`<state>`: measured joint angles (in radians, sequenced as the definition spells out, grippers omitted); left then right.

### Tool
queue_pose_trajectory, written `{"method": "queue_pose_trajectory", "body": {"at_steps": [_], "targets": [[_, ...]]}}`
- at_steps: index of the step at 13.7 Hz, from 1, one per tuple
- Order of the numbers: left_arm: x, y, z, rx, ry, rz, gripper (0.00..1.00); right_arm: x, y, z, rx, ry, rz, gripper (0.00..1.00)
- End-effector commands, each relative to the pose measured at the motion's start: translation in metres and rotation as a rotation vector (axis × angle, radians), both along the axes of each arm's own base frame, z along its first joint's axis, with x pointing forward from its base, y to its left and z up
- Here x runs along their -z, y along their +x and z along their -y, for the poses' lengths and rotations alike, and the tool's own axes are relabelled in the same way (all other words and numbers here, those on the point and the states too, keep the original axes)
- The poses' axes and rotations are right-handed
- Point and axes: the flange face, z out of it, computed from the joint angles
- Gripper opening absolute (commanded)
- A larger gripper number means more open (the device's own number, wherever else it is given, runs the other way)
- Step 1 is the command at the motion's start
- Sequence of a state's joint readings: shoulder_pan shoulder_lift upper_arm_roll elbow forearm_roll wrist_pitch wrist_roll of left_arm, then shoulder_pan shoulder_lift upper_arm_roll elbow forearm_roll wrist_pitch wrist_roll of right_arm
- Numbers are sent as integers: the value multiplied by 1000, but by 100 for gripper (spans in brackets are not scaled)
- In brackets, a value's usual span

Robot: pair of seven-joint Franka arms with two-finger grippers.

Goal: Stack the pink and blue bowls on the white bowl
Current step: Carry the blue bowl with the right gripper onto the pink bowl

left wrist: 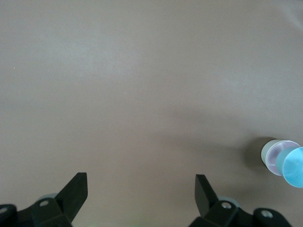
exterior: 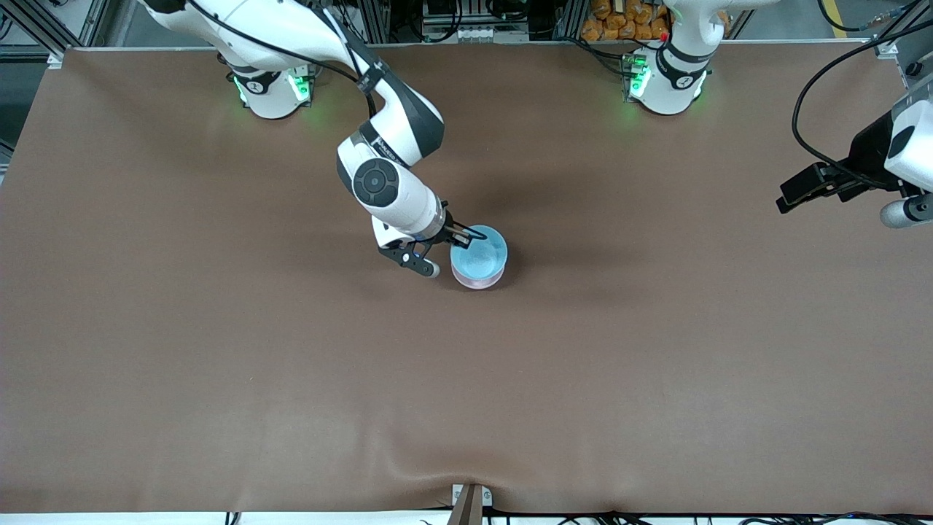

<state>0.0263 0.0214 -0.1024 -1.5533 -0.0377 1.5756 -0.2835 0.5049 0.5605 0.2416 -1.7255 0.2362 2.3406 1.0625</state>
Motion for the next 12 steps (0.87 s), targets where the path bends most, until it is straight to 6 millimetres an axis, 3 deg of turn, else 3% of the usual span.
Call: {"method": "queue_pose_trajectory", "body": {"at_steps": [1, 11, 12], "targets": [[-6, -3, 0, 18, -23, 17, 100, 12, -1, -3, 10, -14, 6, 0], [-9, 0, 1, 18, -24, 45, 100, 45, -4, -7, 0, -29, 17, 0], [-8, 1, 1, 18, -24, 48, 100, 46, 0, -2, 6, -35, 8, 5]]}}
